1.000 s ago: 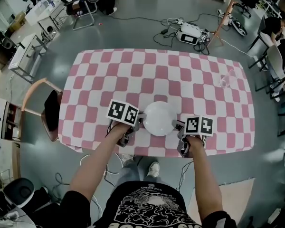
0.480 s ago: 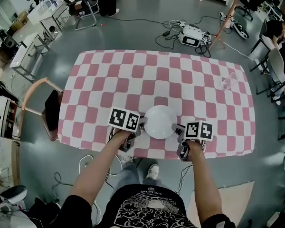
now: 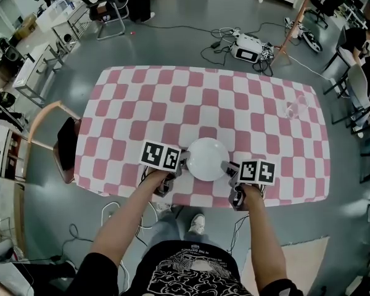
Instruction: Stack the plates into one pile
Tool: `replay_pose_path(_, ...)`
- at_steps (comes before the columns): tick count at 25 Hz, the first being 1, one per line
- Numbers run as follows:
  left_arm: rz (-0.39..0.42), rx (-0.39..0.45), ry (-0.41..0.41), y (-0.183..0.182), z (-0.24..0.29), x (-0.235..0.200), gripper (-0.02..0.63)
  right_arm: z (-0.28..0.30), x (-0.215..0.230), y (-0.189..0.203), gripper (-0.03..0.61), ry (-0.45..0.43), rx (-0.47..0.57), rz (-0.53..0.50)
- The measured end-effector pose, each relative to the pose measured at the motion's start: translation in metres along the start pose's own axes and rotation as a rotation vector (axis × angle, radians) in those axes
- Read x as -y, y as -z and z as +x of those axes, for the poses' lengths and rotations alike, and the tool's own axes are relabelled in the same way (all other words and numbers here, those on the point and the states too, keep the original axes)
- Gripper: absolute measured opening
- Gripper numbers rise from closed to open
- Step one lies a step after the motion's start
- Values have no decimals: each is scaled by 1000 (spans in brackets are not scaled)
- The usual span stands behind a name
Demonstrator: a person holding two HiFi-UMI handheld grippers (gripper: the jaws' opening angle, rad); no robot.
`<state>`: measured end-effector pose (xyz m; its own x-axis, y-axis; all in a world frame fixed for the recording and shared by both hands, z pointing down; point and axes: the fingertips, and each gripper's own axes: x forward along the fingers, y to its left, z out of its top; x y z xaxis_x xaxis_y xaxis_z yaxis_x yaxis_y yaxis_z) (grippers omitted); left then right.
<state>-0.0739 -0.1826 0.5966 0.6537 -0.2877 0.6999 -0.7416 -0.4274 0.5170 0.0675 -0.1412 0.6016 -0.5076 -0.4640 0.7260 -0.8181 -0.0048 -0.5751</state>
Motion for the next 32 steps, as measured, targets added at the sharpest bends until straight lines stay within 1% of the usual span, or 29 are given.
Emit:
replay_pose_path(7, 16, -1, 0, 0, -4, 0, 84, -5, 2, -8, 147, 39, 29, -47)
replay_pose_path(12, 50, 34, -7, -13, -13, 5, 84, -15, -5, -22, 140, 50, 78, -82)
replay_pose_path(17, 129, 102, -29, -40, -31, 16, 75, -33, -21, -48, 115, 63, 152, -157)
replay_pose_path(20, 182, 144, -50, -56, -42, 22, 61, -46, -32, -64, 82, 75, 214, -201)
replay_pose_path(26, 253, 231, -57, -86, -67, 39, 52, -74, -52, -89, 39, 88, 324, -254)
replay_pose_path(29, 288, 284, -60, -100, -80, 48, 47, -88, -62, -100, 29, 96, 378, -280)
replay_pose_path(32, 335, 330, -80, -113, -93, 56, 37, -104, -76, -112, 14, 103, 448, -329)
